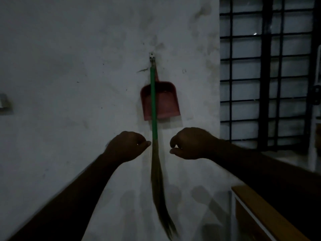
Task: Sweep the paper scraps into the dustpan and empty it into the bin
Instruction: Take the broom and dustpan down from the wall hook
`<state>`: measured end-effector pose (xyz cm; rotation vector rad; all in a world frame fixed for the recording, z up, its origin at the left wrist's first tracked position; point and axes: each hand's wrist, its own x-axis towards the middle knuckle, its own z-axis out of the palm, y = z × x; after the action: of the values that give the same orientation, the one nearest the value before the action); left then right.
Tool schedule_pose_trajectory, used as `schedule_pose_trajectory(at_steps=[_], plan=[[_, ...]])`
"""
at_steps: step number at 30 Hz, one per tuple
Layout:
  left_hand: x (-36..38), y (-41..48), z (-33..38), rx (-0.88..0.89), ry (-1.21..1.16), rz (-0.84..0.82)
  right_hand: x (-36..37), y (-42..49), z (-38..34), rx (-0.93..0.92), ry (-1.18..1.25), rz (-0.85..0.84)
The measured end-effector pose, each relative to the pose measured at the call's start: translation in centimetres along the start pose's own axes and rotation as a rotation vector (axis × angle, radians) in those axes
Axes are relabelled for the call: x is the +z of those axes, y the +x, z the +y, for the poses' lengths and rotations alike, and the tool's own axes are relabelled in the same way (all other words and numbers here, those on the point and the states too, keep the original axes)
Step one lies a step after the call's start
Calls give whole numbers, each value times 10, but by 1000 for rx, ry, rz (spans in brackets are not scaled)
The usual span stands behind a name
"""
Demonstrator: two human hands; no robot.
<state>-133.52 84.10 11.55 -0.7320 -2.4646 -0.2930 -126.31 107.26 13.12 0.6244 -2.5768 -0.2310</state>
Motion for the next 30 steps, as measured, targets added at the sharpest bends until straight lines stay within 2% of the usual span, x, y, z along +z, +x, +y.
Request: schedule_pose_trajectory(at_steps=[4, 11, 16, 19, 25, 27, 30], plan=[[16, 74, -33, -26, 76, 14, 33, 77, 35, -59, -26, 7], [55, 210, -92, 42, 117, 89, 109, 200, 86, -154, -174, 34], [73, 306, -141, 14, 127, 190, 153, 268, 119, -315, -451, -14], [74, 352, -159, -27, 65, 306, 181, 291, 136, -391, -534, -5], [83, 422, -167, -29, -116, 498, 225, 323, 148, -465, -802, -190], [85, 437, -162, -12, -147, 548, 234, 330, 154, -481, -823, -247], [87, 454, -156, 21, -247, 604, 242, 345, 167, -532, -765, -209]])
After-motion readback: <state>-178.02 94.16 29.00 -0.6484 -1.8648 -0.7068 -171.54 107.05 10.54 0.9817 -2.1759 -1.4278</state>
